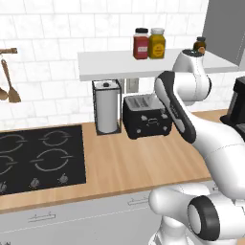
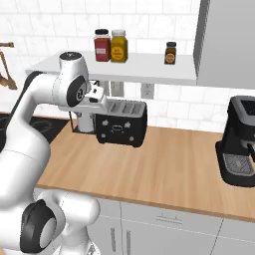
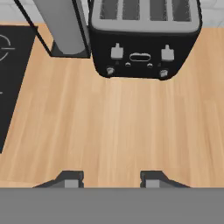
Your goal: Take a straw from the drawer in front and place it inside the glass cup on the dining counter.
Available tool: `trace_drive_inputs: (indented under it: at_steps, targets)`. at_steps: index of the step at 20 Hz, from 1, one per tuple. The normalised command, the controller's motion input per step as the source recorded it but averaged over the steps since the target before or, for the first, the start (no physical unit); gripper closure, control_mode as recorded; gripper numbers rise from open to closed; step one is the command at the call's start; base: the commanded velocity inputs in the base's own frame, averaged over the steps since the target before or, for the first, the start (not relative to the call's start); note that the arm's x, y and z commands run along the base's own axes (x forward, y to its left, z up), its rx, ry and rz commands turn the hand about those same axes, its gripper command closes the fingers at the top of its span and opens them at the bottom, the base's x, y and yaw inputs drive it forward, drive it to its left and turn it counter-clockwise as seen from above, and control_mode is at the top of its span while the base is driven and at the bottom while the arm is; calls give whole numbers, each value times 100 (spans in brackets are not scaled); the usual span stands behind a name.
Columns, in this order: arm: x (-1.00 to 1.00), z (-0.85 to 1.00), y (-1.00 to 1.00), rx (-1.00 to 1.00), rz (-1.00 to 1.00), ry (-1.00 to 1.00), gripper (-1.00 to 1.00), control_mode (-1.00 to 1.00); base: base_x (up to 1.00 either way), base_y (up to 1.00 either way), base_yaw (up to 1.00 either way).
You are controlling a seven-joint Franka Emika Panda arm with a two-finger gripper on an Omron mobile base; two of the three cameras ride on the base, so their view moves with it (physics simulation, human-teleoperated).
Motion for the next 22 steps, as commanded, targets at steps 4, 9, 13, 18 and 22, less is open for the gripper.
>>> trace_drive_inputs:
  at_steps: [4, 9, 13, 18, 22]
  targets:
    - [-6, 0, 0, 0, 0, 0, -100, 100, -17, 0, 0]
    - [0, 0, 0, 0, 0, 0, -100, 100, -59, -8, 11]
    - [0, 0, 0, 0, 0, 0, -100, 100, -38, -32, 25]
    - [0, 0, 0, 0, 0, 0, -100, 100, -1, -55, 37]
    - [0, 0, 0, 0, 0, 0, -100, 100, 0, -69, 55]
